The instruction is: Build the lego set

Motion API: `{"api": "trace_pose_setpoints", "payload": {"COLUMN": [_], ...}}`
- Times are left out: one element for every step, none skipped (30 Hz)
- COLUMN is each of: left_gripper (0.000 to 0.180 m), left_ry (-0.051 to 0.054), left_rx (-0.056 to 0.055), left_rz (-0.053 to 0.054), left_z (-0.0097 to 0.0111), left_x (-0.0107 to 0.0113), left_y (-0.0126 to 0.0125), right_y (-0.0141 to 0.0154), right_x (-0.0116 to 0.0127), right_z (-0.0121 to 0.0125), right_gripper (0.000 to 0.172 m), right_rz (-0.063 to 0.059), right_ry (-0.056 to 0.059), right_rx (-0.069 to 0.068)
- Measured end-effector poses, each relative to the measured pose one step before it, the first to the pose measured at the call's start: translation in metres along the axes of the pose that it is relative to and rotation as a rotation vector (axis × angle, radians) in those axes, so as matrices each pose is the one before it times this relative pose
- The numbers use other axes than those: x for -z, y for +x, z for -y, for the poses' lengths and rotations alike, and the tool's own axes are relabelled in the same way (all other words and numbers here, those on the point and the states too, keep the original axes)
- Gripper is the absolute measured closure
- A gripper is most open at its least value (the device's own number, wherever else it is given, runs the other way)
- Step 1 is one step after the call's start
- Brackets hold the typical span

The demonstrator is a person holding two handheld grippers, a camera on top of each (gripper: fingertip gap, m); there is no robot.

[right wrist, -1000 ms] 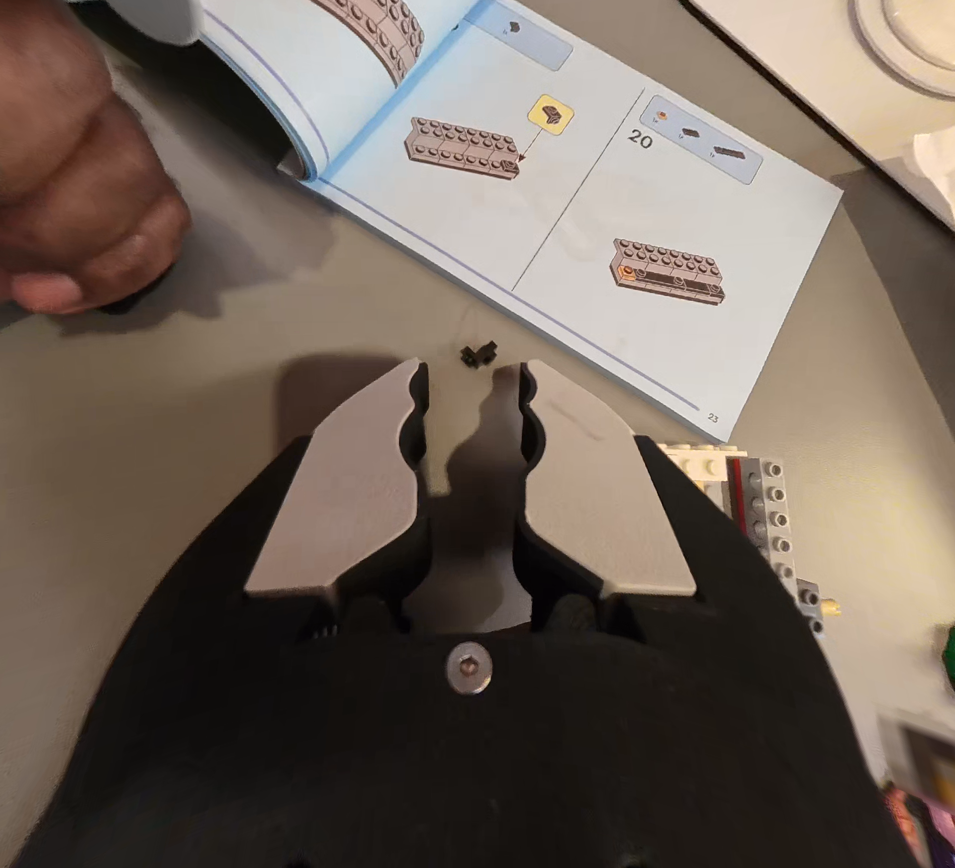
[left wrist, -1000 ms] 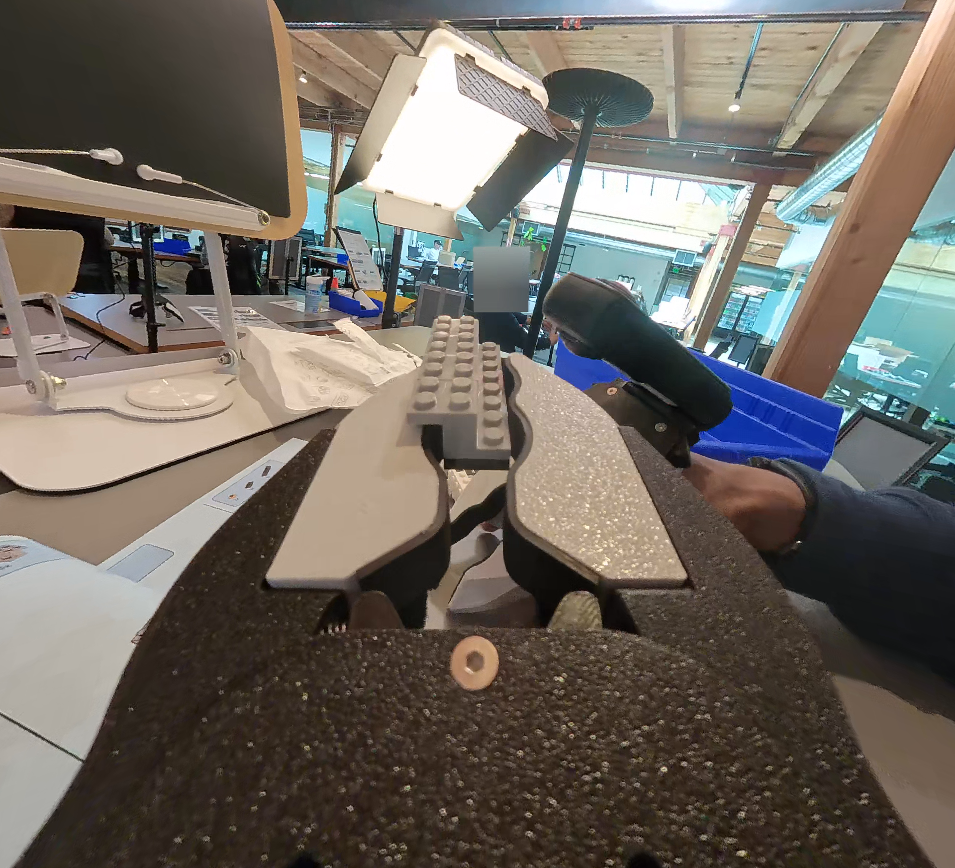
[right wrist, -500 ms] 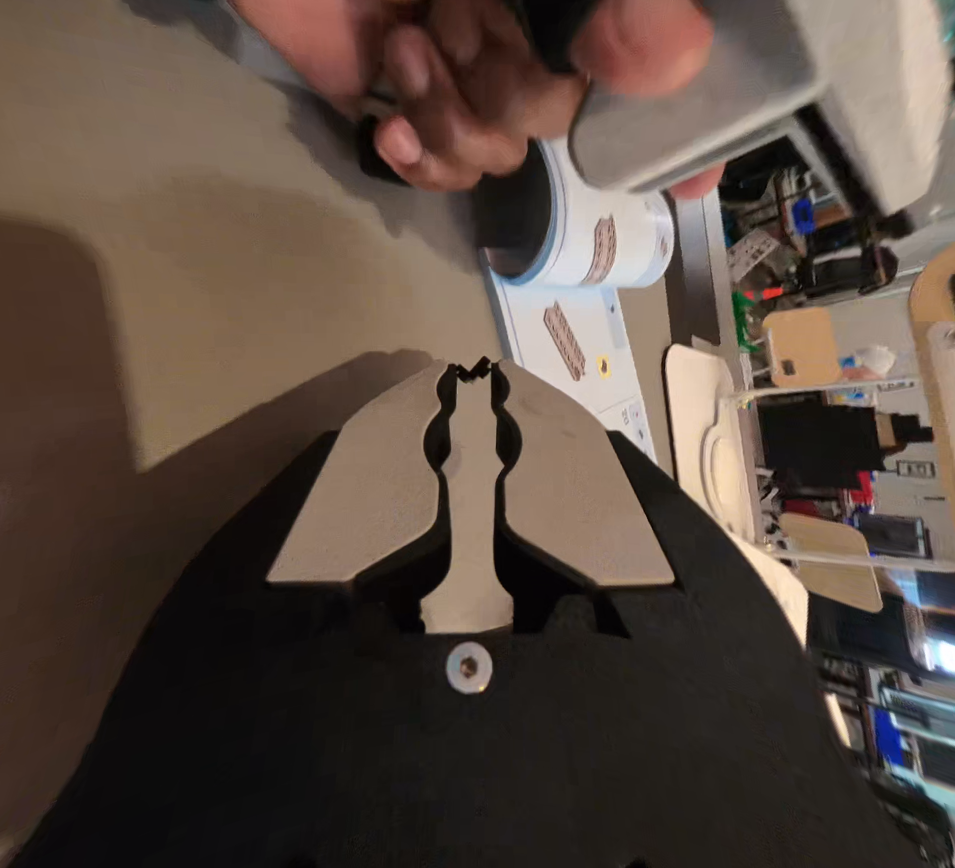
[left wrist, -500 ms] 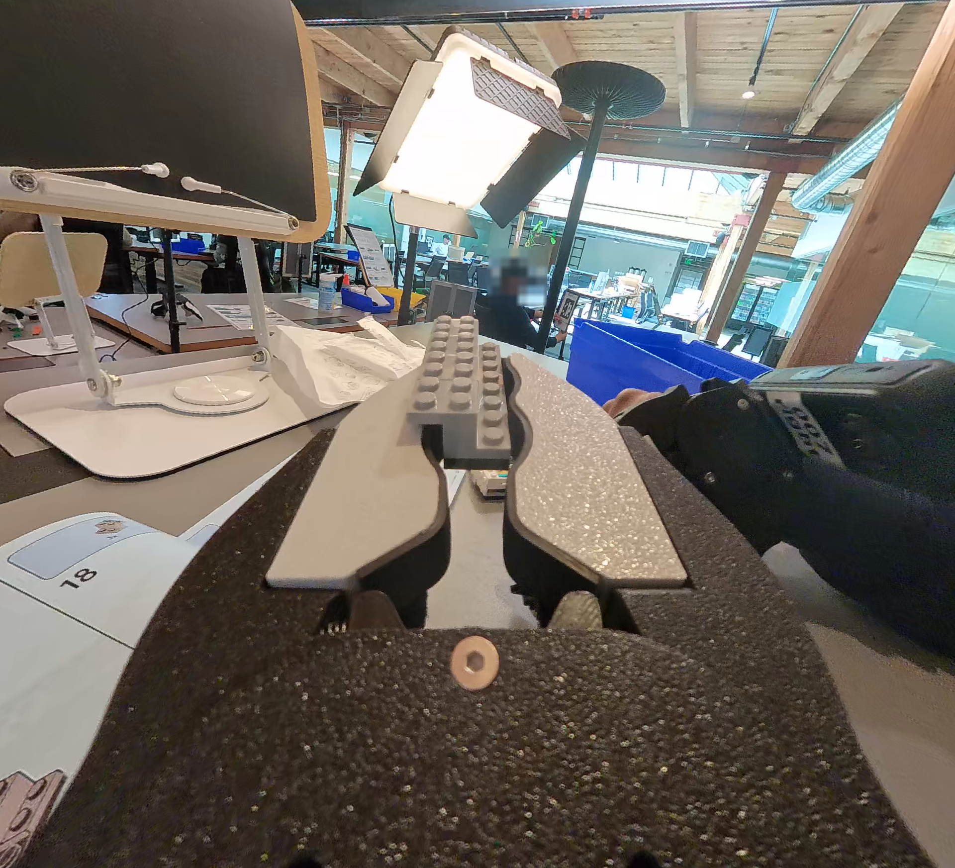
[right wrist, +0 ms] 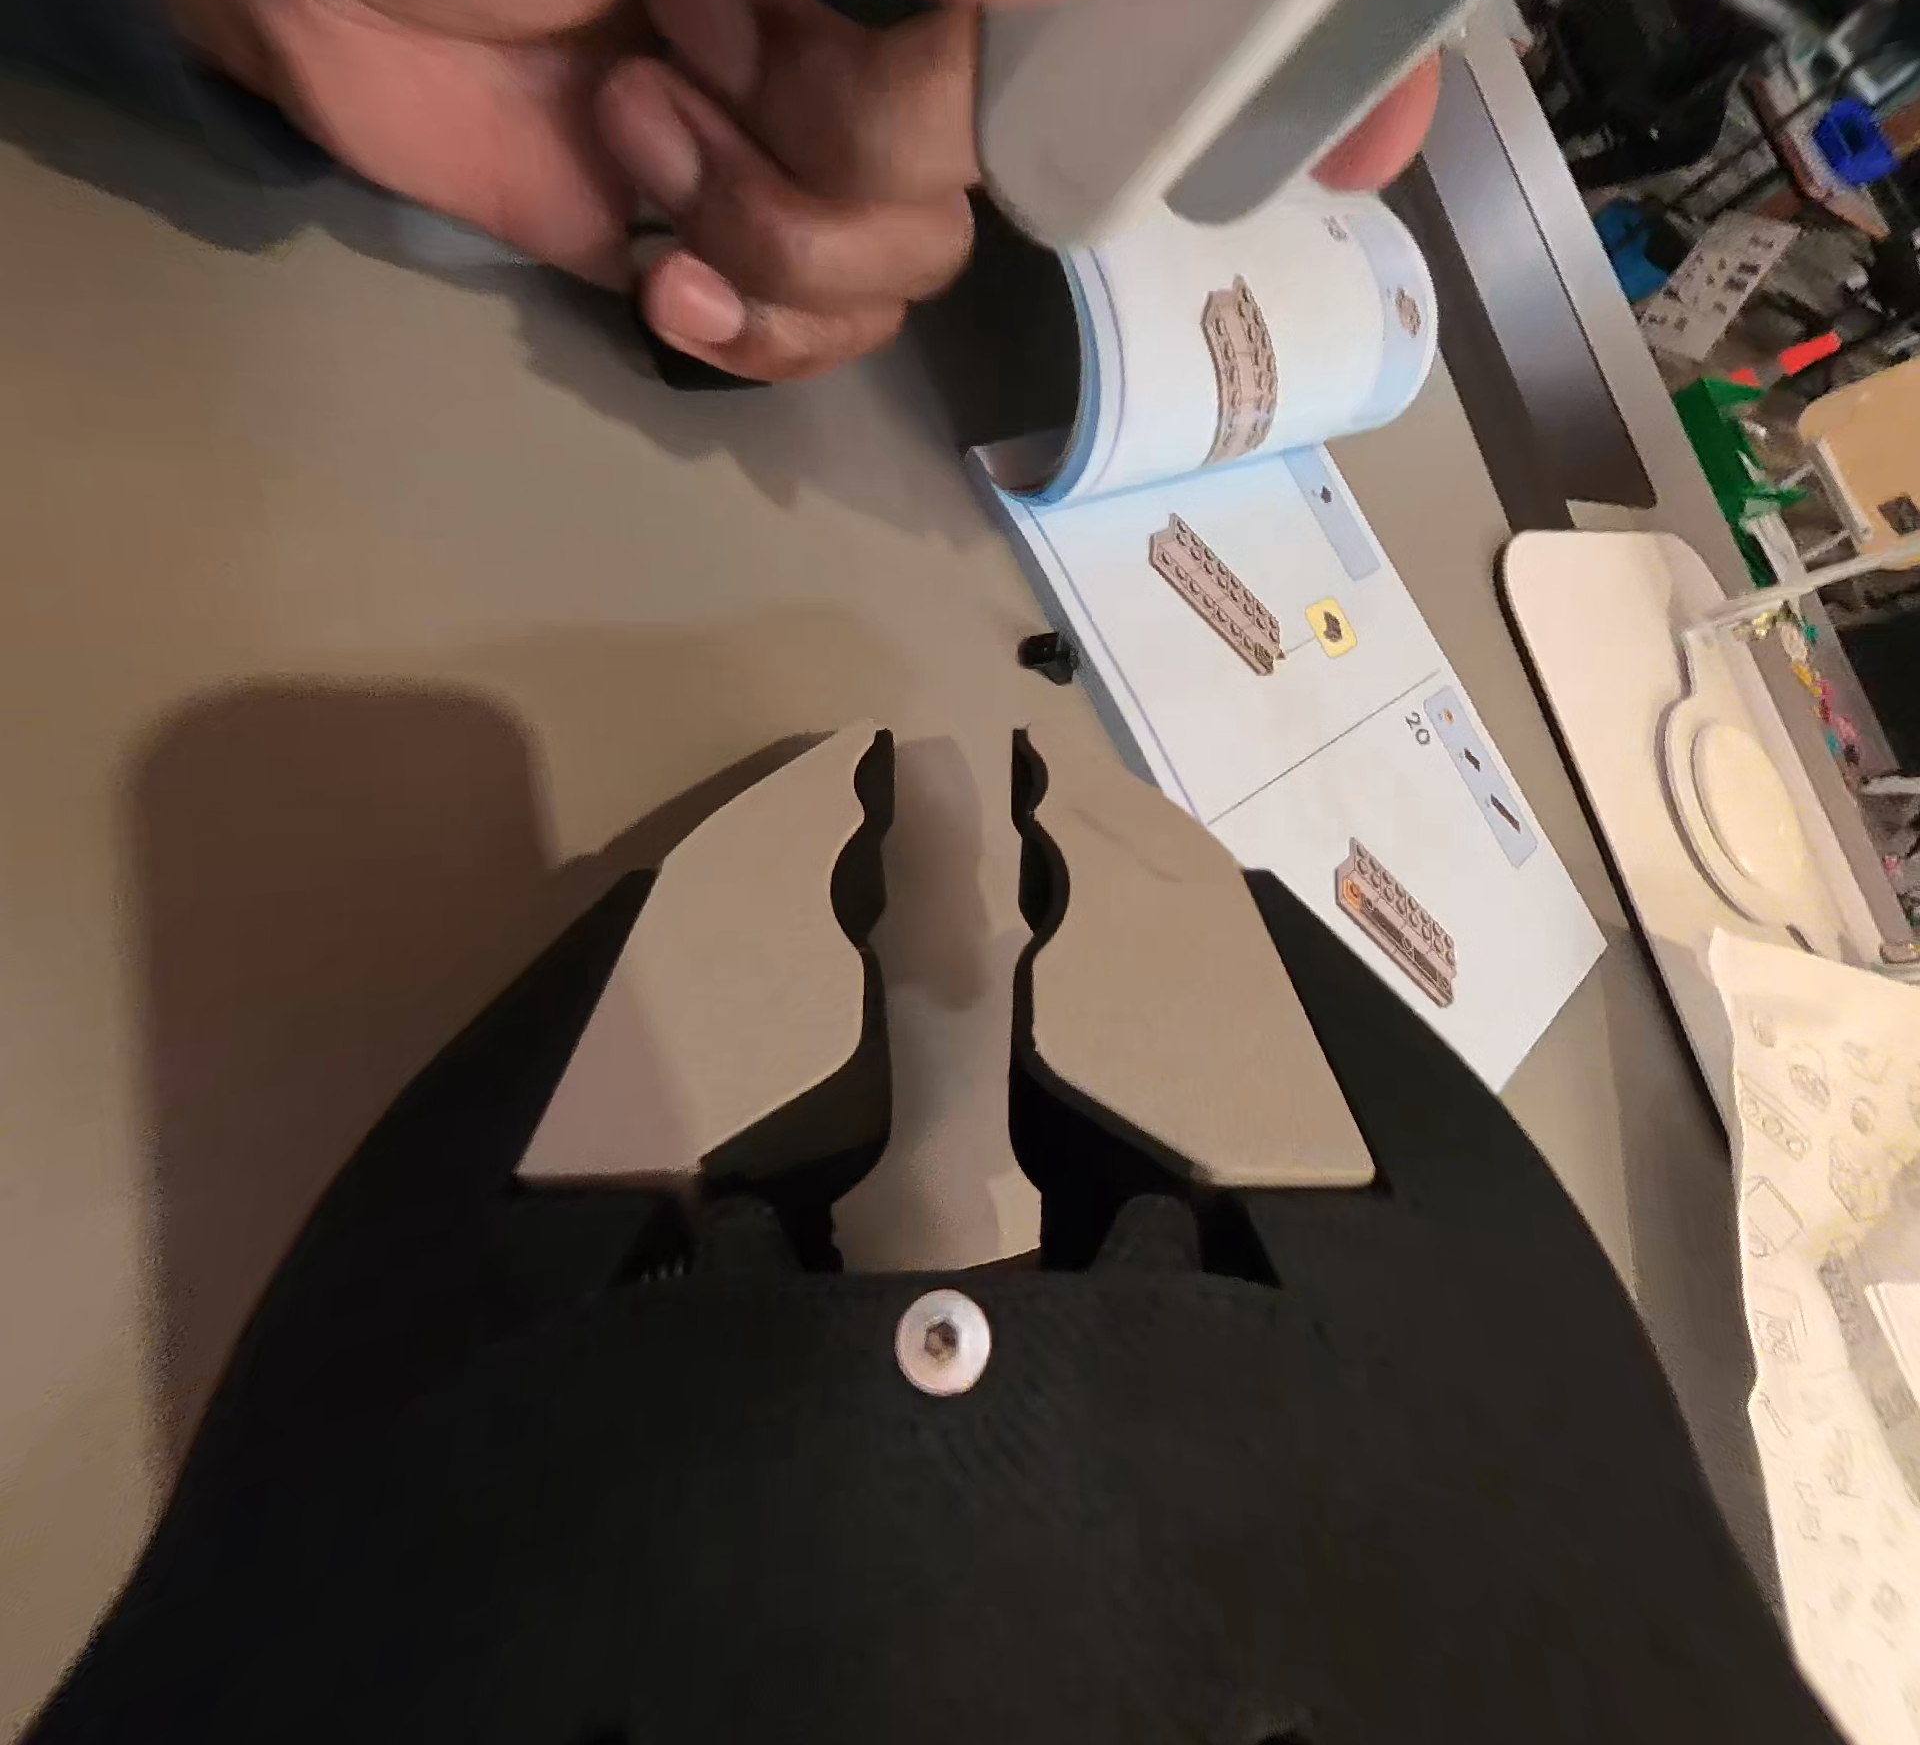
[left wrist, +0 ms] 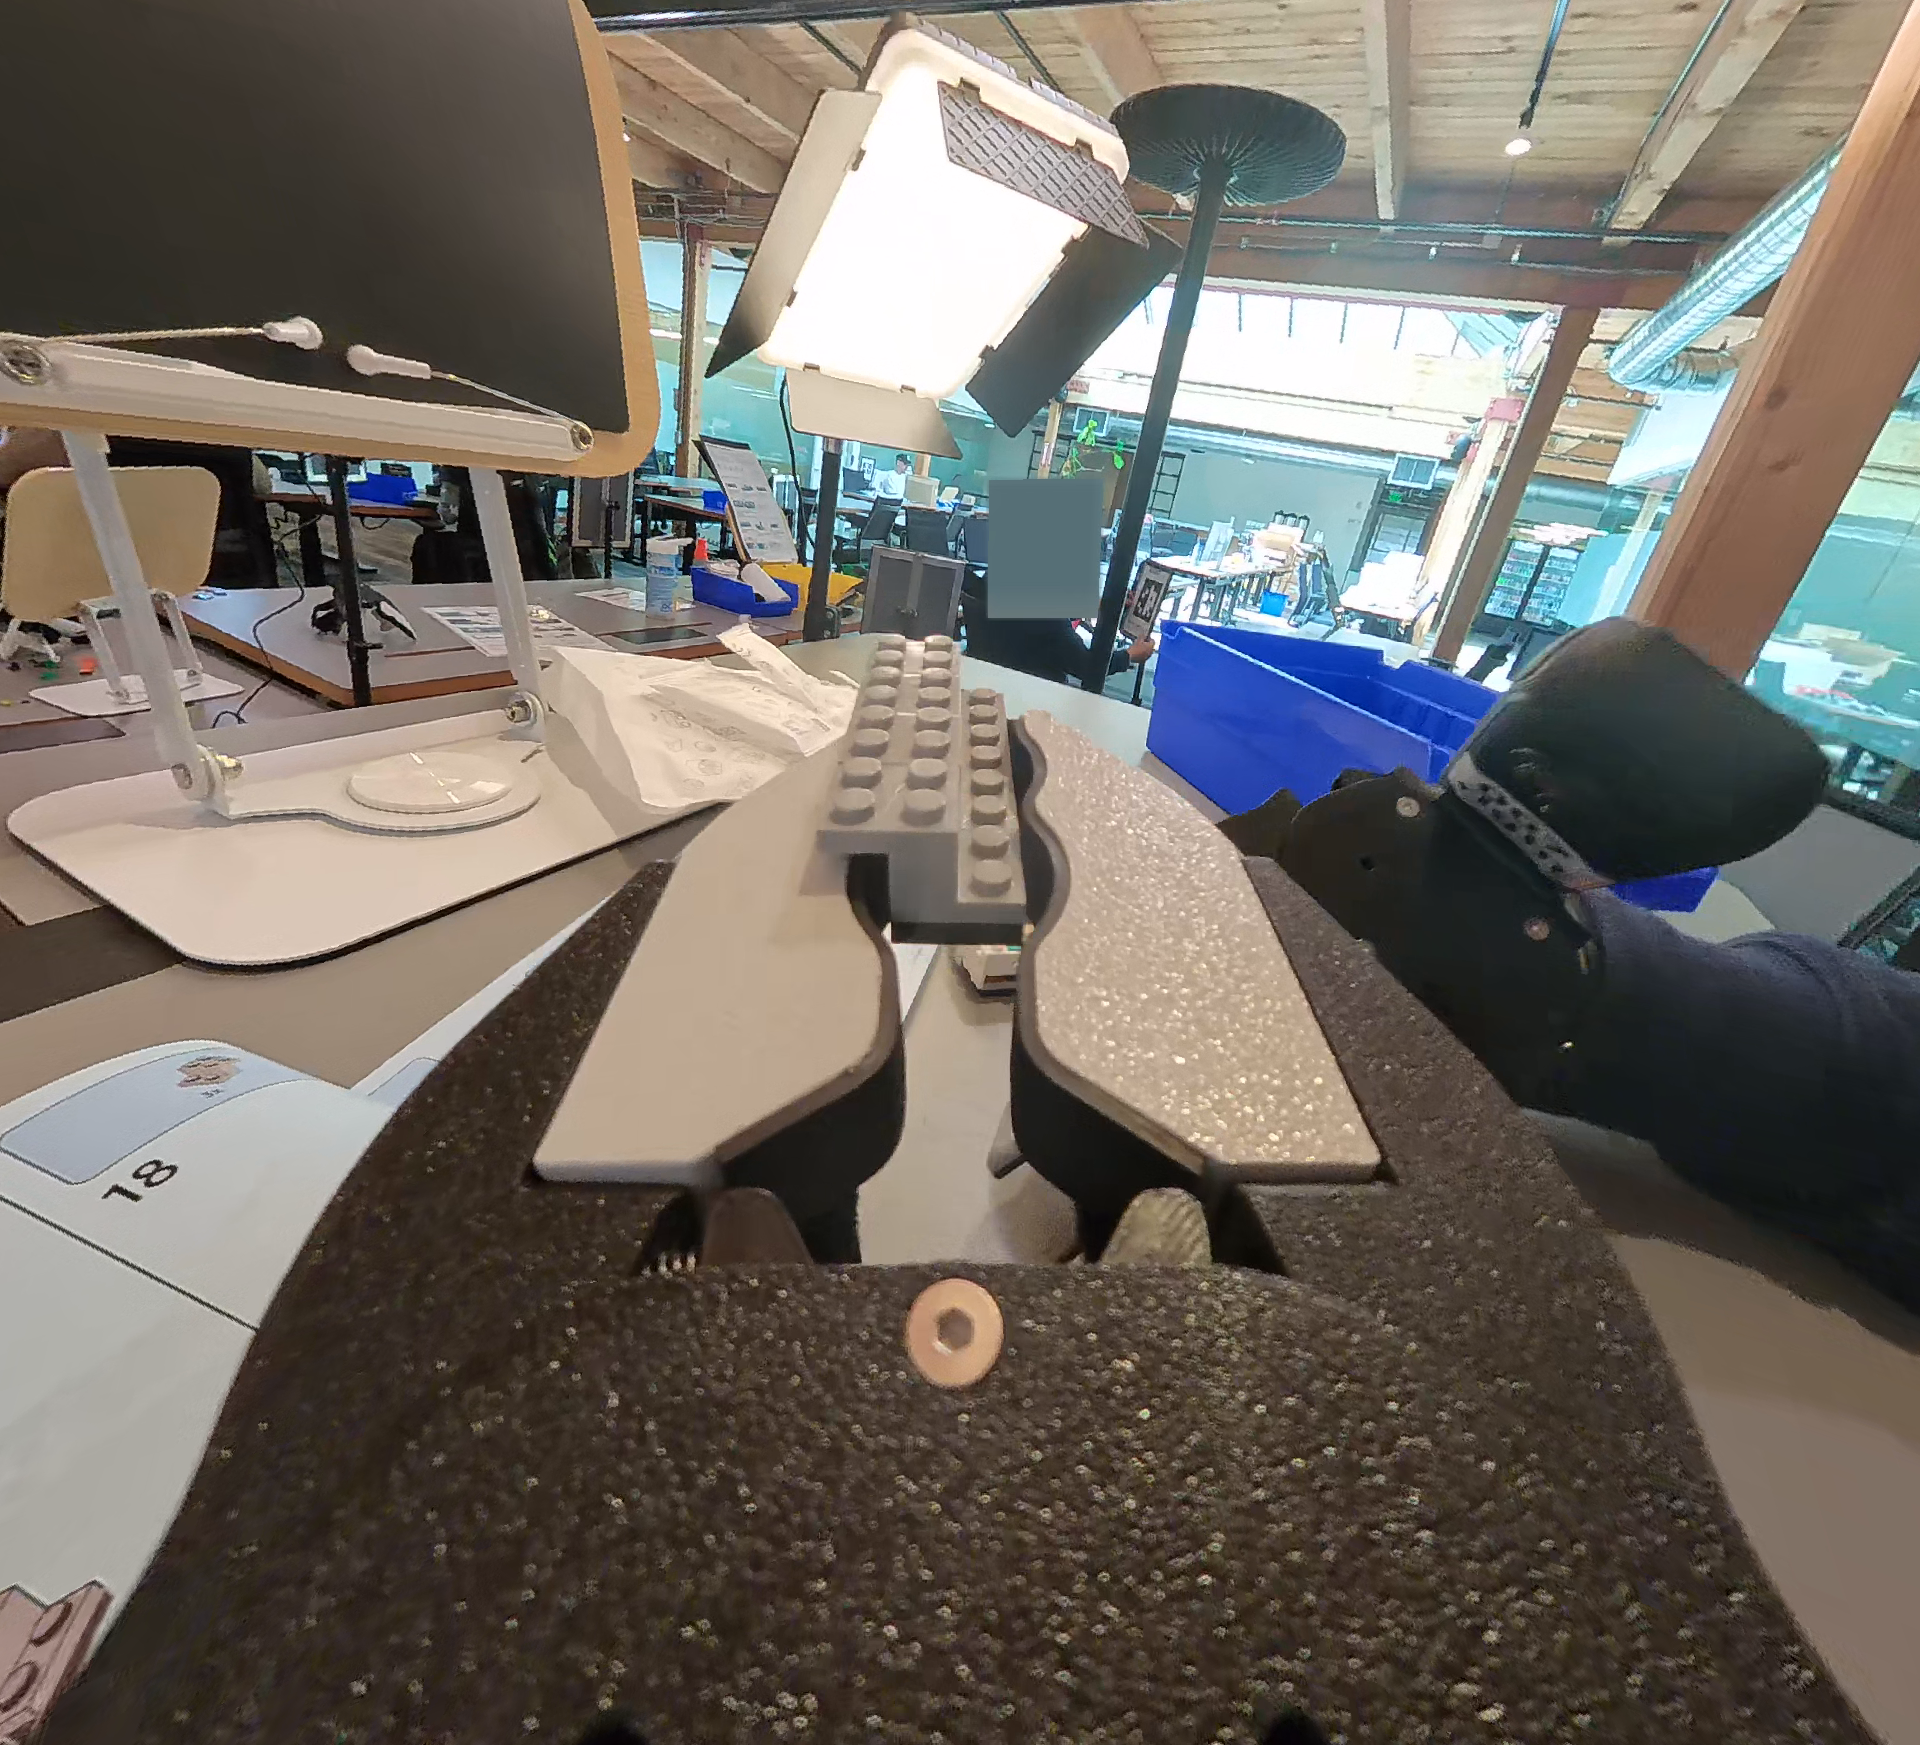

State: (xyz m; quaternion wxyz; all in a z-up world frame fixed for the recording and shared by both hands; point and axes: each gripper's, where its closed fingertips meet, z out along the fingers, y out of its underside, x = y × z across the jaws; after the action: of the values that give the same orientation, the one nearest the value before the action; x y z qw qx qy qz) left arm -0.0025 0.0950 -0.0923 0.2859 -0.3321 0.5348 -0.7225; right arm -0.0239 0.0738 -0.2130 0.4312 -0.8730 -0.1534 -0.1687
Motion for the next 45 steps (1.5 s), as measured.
{"api": "trace_pose_setpoints", "payload": {"left_gripper": [0.163, 0.163, 0.163, 0.163, 0.163, 0.163, 0.163, 0.163, 0.163, 0.163, 0.163, 0.163, 0.163, 0.163, 0.163, 0.163, 0.163, 0.163, 0.163, 0.162, 0.162, 0.163, 0.163, 0.163, 0.163, 0.162, 0.162, 0.163, 0.163, 0.163, 0.163, 0.163, 0.163, 0.163, 0.163, 0.163, 0.163, 0.163, 0.163, 0.163, 0.163, 0.163, 0.163, 0.163, 0.163], "left_ry": [0.0131, 0.0140, 0.0167, 0.0201, 0.0217, 0.0197, 0.0158, 0.0114, 0.0065, 0.0030, -0.0001, 0.0009, 0.0038, 0.0038, 0.0017, -0.0006, -0.0012, 0.0004, 0.0004, -0.0004, -0.0007, -0.0007, -0.0001, 0.0018, 0.0035, 0.0029, -0.0004, -0.0029, -0.0024, -0.0009, 0.0000, -0.0003, 0.0001, 0.0011, 0.0010, 0.0005, 0.0003, -0.0007, -0.0012, -0.0001, 0.0010, 0.0007, -0.0019, -0.0026, -0.0023], "left_rx": [0.0086, 0.0114, 0.0132, 0.0166, 0.0192, 0.0220, 0.0228, 0.0182, 0.0094, 0.0022, 0.0001, 0.0015, 0.0038, 0.0047, 0.0040, 0.0007, -0.0019, -0.0010, 0.0016, 0.0027, 0.0010, -0.0015, -0.0002, 0.0034, 0.0045, 0.0031, 0.0005, -0.0019, -0.0045, -0.0051, -0.0037, -0.0028, -0.0014, 0.0013, 0.0030, 0.0029, 0.0020, -0.0003, -0.0016, -0.0001, 0.0034, 0.0047, 0.0021, -0.0014, -0.0025], "left_rz": [0.0001, 0.0036, 0.0039, 0.0012, 0.0022, 0.0026, -0.0019, -0.0058, -0.0016, 0.0008, 0.0001, 0.0010, -0.0006, -0.0011, -0.0019, -0.0008, 0.0014, 0.0007, -0.0010, -0.0013, -0.0011, 0.0014, 0.0023, 0.0008, -0.0002, 0.0000, -0.0001, 0.0000, 0.0002, -0.0007, -0.0011, -0.0005, 0.0010, 0.0006, -0.0001, 0.0004, -0.0003, -0.0014, 0.0002, 0.0007, -0.0001, -0.0019, -0.0015, 0.0007, -0.0008], "left_z": [0.00260, 0.00275, 0.00312, 0.00374, 0.00358, 0.00318, 0.00258, 0.00187, 0.00110, 0.00085, 0.00038, 0.00054, 0.00069, 0.00053, 0.00024, 0.00017, 0.00011, 0.00024, 0.00006, -0.00007, -0.00015, 0.00002, 0.00023, 0.00037, 0.00055, 0.00034, 0.00002, -0.00032, -0.00014, 0.00013, 0.00024, 0.00020, 0.00016, 0.00024, 0.00018, -0.00012, 0.00009, 0.00004, 0.00016, 0.00008, 0.00009, -0.00011, -0.00047, -0.00054, -0.00042], "left_x": [0.00105, 0.00144, 0.00164, 0.00166, 0.00178, 0.00142, 0.00130, 0.00094, 0.00070, 0.00047, 0.00007, -0.00011, 0.00002, -0.00001, -0.00016, -0.00007, -0.00002, 0.00006, 0.00019, 0.00002, 0.00006, 0.00031, 0.00035, 0.00023, 0.00012, 0.00000, -0.00016, -0.00026, -0.00016, 0.00001, 0.00001, 0.00010, 0.00017, 0.00016, 0.00018, 0.00016, 0.00017, 0.00007, 0.00003, 0.00011, 0.00008, -0.00015, -0.00032, -0.00032, -0.00038], "left_y": [-0.00086, -0.00154, -0.00182, -0.00178, -0.00213, -0.00232, -0.00165, -0.00071, -0.00062, -0.00053, -0.00013, -0.00034, 0.00012, -0.00001, 0.00009, -0.00005, -0.00022, 0.00003, 0.00014, 0.00006, 0.00005, -0.00031, -0.00060, -0.00049, -0.00045, -0.00036, -0.00005, 0.00012, 0.00037, 0.00055, 0.00047, 0.00022, -0.00015, -0.00031, -0.00025, -0.00039, -0.00006, 0.00012, -0.00012, -0.00024, -0.00008, 0.00009, 0.00015, 0.00014, 0.00028], "right_y": [0.00405, 0.00425, 0.00366, 0.00381, 0.00359, 0.00149, 0.00014, -0.00025, -0.00063, -0.00028, 0.00026, -0.00016, -0.00069, -0.00123, -0.00240, -0.00422, -0.00526, -0.00469, -0.00426, -0.00581, -0.00617, -0.00451, -0.00124, 0.00332, 0.00524, 0.00374, 0.00339, 0.00317, 0.00215, 0.00433, 0.00434, -0.00019, -0.00297, -0.00250, -0.00063, 0.00091, 0.00099, 0.00031, -0.00018, 0.00094, 0.00213, 0.00182, 0.00096, -0.00061, -0.00173], "right_x": [-0.00238, -0.00257, -0.00309, -0.00383, -0.00443, -0.00468, -0.00437, -0.00385, -0.00284, -0.00168, -0.00070, -0.00044, -0.00026, -0.00015, 0.00009, 0.00035, 0.00040, 0.00029, 0.00048, 0.00059, 0.00120, 0.00152, 0.00133, 0.00068, 0.00022, 0.00035, 0.00007, -0.00076, -0.00188, -0.00257, -0.00283, -0.00272, -0.00242, -0.00197, -0.00106, 0.00055, 0.00185, 0.00259, 0.00342, 0.00367, 0.00375, 0.00343, 0.00324, 0.00334, 0.00351], "right_z": [-0.00095, 0.00006, 0.00068, 0.00127, 0.00165, 0.00179, 0.00175, 0.00117, 0.00063, 0.00021, -0.00036, -0.00048, -0.00046, -0.00029, -0.00015, -0.00030, -0.00047, -0.00082, -0.00127, -0.00162, -0.00135, -0.00100, -0.00082, 0.00013, 0.00196, 0.00453, 0.00663, 0.00662, 0.00420, 0.00063, -0.00240, -0.00377, -0.00325, -0.00235, -0.00166, -0.00147, -0.00218, -0.00321, -0.00392, -0.00464, -0.00438, -0.00366, -0.00232, -0.00022, 0.00158], "right_gripper": [0.151, 0.151, 0.151, 0.151, 0.150, 0.149, 0.149, 0.148, 0.148, 0.149, 0.149, 0.149, 0.150, 0.151, 0.152, 0.152, 0.153, 0.153, 0.153, 0.153, 0.153, 0.153, 0.152, 0.149, 0.147, 0.144, 0.143, 0.144, 0.144, 0.146, 0.148, 0.147, 0.147, 0.147, 0.148, 0.148, 0.149, 0.149, 0.149, 0.150, 0.149, 0.148, 0.148, 0.148, 0.149], "right_rz": [-0.0123, -0.0120, -0.0070, -0.0091, -0.0076, 0.0055, 0.0135, 0.0132, 0.0144, 0.0121, 0.0092, 0.0107, 0.0111, 0.0132, 0.0195, 0.0307, 0.0377, 0.0328, 0.0296, 0.0377, 0.0360, 0.0221, 0.0039, -0.0203, -0.0261, -0.0116, -0.0098, -0.0122, -0.0140, -0.0386, -0.0478, -0.0225, -0.0017, 0.0026, -0.0004, -0.0033, -0.0010, 0.0035, 0.0087, 0.0060, -0.0013, -0.0022, 0.0012, 0.0110, 0.0167], "right_ry": [-0.0112, -0.0067, -0.0053, -0.0055, -0.0060, -0.0074, -0.0080, -0.0080, -0.0075, -0.0056, -0.0048, -0.0041, -0.0031, -0.0024, -0.0016, -0.0022, -0.0044, -0.0062, -0.0079, -0.0086, -0.0035, 0.0015, 0.0017, 0.0060, 0.0127, 0.0230, 0.0321, 0.0288, 0.0120, -0.0122, -0.0303, -0.0347, -0.0267, -0.0177, -0.0135, -0.0118, -0.0139, -0.0139, -0.0132, -0.0142, -0.0105, -0.0030, 0.0050, 0.0155, 0.0239], "right_rx": [-0.0169, -0.0186, -0.0162, -0.0150, -0.0144, -0.0129, -0.0100, -0.0047, -0.0025, -0.0073, -0.0122, -0.0106, -0.0057, -0.0029, -0.0027, -0.0048, -0.0083, -0.0115, -0.0134, -0.0098, 0.0008, 0.0096, 0.0080, -0.0027, -0.0160, -0.0283, -0.0447, -0.0560, -0.0499, -0.0334, -0.0072, 0.0174, 0.0191, 0.0060, -0.0057, -0.0083, 0.0025, 0.0129, 0.0094, -0.0004, -0.0012, 0.0037, -0.0013, -0.0136, -0.0209]}}
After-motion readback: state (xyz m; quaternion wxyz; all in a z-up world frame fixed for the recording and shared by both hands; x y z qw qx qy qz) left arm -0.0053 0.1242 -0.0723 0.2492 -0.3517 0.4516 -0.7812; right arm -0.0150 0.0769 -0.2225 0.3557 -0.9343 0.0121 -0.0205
